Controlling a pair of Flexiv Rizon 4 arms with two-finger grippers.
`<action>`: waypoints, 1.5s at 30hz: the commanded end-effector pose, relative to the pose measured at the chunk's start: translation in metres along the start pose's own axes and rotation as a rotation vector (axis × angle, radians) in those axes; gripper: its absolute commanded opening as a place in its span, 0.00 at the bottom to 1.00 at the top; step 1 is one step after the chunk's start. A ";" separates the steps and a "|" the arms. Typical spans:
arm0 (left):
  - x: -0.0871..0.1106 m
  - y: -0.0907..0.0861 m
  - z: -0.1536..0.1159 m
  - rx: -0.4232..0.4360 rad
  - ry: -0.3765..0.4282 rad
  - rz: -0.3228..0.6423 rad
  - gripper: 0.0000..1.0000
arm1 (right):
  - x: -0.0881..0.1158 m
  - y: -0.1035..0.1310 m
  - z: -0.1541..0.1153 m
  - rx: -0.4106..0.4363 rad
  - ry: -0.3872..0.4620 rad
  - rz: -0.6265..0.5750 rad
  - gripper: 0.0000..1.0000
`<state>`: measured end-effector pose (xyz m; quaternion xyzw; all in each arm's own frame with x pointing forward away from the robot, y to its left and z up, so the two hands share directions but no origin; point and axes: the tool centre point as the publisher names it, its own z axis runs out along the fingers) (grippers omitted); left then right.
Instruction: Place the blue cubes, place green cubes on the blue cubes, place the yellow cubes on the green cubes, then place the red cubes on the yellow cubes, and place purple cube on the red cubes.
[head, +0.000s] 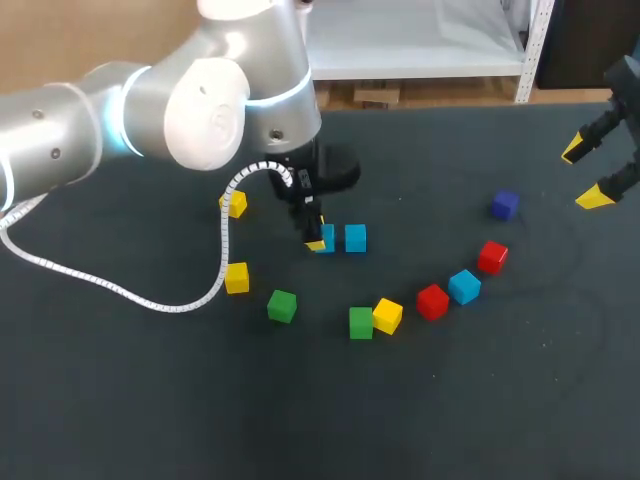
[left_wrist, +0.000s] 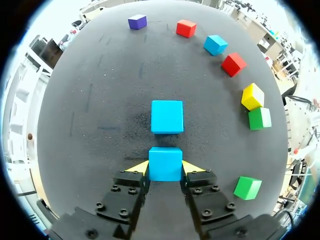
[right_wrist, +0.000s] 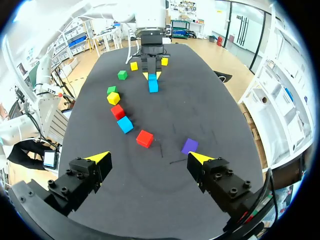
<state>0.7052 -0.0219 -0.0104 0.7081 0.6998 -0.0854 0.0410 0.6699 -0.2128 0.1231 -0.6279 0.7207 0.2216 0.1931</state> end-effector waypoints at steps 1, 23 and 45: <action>0.000 0.001 0.002 0.004 0.002 0.003 0.23 | 0.000 0.000 0.000 0.001 -0.001 0.000 1.00; 0.003 0.001 -0.004 0.006 -0.014 -0.007 1.00 | 0.000 0.000 0.000 0.001 -0.001 0.000 1.00; 0.061 -0.028 -0.071 -0.062 -0.234 -0.063 1.00 | 0.000 0.000 0.000 0.001 -0.001 0.000 1.00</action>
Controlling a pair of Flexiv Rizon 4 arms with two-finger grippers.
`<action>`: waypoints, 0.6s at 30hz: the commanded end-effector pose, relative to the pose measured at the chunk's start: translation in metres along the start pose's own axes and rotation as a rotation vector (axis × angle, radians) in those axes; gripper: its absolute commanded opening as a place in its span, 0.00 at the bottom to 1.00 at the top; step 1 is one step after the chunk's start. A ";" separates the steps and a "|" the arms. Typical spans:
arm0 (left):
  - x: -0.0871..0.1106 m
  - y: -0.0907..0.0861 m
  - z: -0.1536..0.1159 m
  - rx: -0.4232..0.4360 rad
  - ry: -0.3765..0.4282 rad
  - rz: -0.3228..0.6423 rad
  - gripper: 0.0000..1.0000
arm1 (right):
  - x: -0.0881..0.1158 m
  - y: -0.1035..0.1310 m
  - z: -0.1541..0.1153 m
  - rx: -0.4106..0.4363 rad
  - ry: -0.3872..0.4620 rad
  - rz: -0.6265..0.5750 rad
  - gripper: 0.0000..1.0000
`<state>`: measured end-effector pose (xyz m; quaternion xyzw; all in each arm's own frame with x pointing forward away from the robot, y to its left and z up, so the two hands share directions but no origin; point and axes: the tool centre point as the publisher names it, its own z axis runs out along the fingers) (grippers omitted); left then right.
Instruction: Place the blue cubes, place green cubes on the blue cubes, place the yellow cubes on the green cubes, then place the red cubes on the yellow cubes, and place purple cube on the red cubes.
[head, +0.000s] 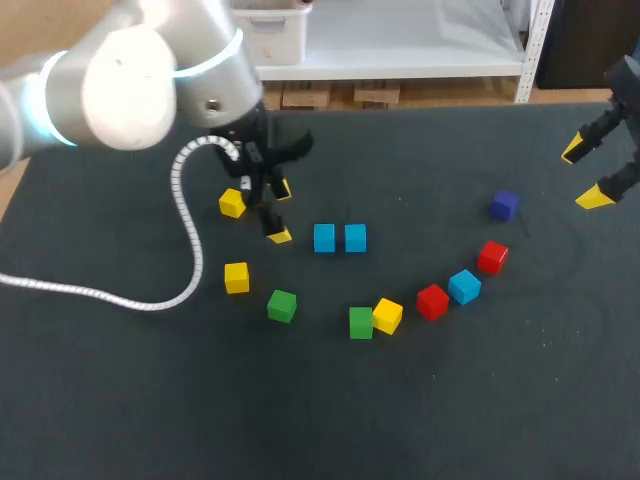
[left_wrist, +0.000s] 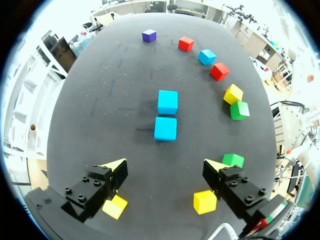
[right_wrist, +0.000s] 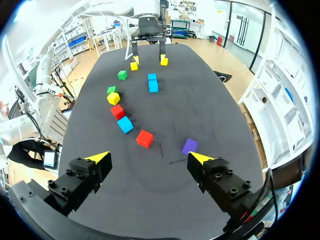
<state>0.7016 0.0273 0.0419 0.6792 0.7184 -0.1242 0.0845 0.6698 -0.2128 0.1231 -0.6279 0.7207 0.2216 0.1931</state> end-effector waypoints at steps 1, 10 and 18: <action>0.025 -0.019 -0.016 -0.044 -0.129 -0.003 1.00 | 0.000 0.000 0.000 0.001 -0.001 0.000 1.00; 0.054 -0.029 -0.041 -0.062 -0.199 0.001 1.00 | 0.000 0.000 0.000 0.001 -0.001 0.000 1.00; 0.079 -0.034 -0.056 -0.066 -0.197 0.010 1.00 | 0.000 0.000 0.000 0.001 -0.001 0.000 1.00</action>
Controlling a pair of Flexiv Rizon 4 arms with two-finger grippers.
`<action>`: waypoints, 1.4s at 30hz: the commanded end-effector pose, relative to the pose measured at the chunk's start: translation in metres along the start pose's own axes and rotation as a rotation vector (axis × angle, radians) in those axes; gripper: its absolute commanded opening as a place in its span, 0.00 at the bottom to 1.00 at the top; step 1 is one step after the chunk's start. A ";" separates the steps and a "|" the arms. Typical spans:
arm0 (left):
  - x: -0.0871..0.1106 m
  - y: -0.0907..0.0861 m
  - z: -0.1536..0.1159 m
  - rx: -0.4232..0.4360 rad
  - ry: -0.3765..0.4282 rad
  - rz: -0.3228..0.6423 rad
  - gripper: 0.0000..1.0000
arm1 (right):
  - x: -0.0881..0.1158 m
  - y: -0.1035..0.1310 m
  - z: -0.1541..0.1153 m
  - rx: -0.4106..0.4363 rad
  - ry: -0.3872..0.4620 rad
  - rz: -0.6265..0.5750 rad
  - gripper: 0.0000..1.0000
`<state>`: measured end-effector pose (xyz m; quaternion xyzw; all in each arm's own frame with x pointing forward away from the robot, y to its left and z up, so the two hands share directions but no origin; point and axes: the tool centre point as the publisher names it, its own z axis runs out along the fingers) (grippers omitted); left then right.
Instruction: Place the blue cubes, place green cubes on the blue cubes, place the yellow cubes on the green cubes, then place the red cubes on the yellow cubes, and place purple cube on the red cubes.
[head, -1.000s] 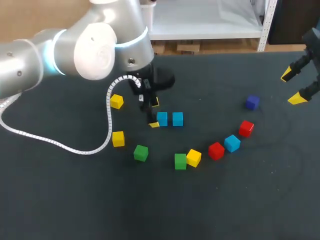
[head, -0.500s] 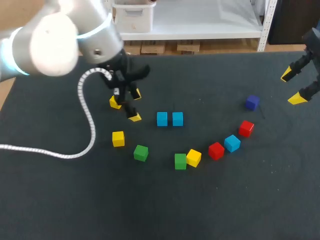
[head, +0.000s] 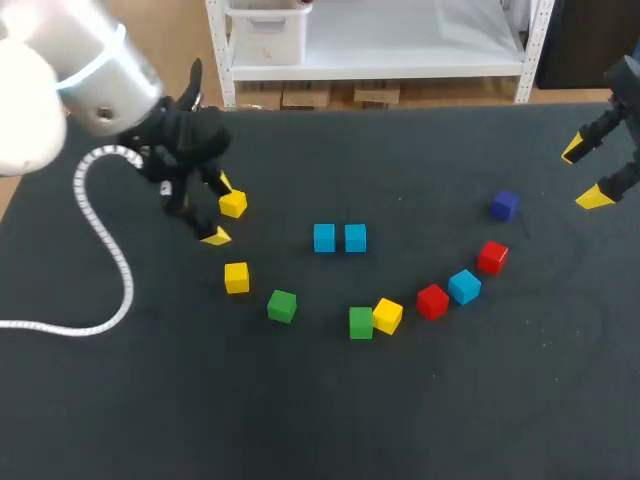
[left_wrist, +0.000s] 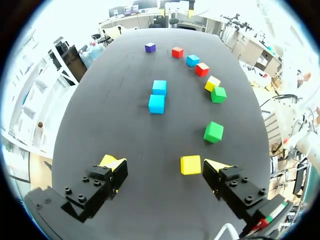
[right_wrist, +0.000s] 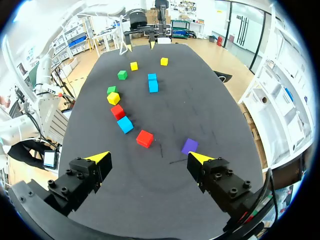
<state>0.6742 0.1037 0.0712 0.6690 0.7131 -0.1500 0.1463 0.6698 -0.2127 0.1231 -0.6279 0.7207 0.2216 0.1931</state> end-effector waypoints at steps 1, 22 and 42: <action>0.014 -0.008 -0.011 -0.017 -0.069 0.006 1.00 | 0.000 0.000 0.000 0.001 -0.001 0.000 1.00; 0.021 -0.002 -0.024 -0.022 -0.069 0.018 1.00 | 0.000 0.000 0.000 0.001 -0.001 0.000 1.00; 0.021 -0.002 -0.024 -0.022 -0.069 0.018 1.00 | 0.000 0.000 0.000 0.001 -0.001 0.000 1.00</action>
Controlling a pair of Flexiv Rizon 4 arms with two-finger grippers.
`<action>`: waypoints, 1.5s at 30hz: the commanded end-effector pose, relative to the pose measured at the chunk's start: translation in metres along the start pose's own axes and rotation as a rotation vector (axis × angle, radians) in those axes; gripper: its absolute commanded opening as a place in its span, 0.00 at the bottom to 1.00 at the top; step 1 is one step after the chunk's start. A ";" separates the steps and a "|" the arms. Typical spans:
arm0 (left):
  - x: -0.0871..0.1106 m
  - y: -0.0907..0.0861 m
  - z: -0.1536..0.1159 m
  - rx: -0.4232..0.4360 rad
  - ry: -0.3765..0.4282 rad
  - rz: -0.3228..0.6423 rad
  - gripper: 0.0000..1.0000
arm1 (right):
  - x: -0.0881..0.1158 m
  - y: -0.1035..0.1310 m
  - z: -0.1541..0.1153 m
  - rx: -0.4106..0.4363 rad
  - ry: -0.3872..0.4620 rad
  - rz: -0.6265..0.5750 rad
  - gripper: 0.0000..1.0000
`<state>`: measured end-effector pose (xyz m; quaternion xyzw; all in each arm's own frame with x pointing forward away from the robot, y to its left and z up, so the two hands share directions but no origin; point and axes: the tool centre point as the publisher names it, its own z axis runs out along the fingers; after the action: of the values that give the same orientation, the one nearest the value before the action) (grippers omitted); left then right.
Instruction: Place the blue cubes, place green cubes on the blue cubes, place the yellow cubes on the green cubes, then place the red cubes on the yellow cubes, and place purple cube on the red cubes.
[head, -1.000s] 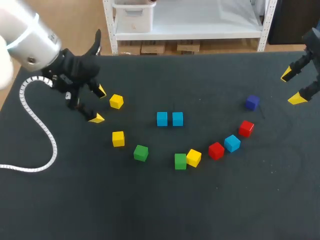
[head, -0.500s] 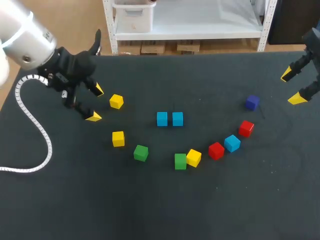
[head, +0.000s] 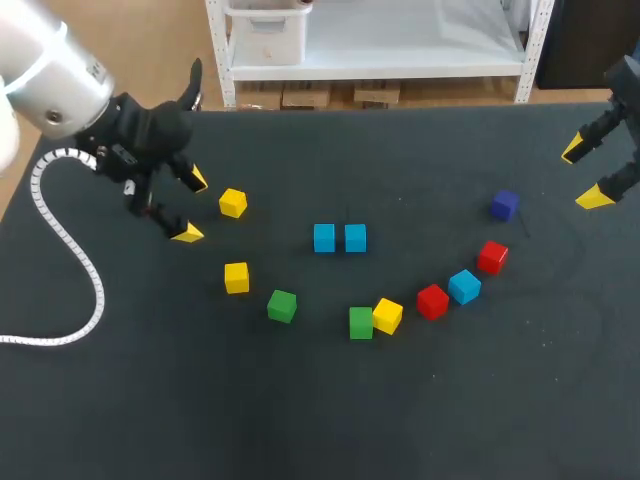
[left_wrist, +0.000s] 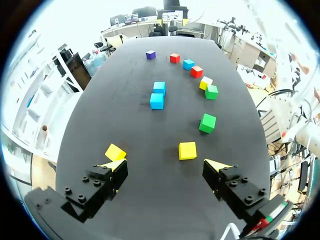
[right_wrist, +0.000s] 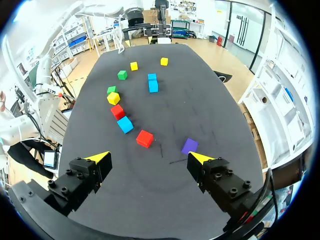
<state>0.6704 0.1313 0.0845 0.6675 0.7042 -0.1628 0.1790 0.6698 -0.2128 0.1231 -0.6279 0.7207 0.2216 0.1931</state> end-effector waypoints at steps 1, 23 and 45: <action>0.001 0.001 0.000 0.002 -0.002 0.003 1.00 | 0.000 0.000 0.000 0.001 -0.001 0.000 1.00; 0.001 0.001 0.000 0.002 -0.002 0.003 1.00 | -0.019 0.017 0.047 -0.378 0.203 -0.636 1.00; 0.001 0.001 0.000 0.002 -0.002 0.003 1.00 | -0.034 0.069 0.125 -0.362 0.281 -0.750 1.00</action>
<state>0.6705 0.1312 0.0845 0.6674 0.7044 -0.1628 0.1786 0.6116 -0.1105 0.0504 -0.8931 0.4089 0.1816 0.0464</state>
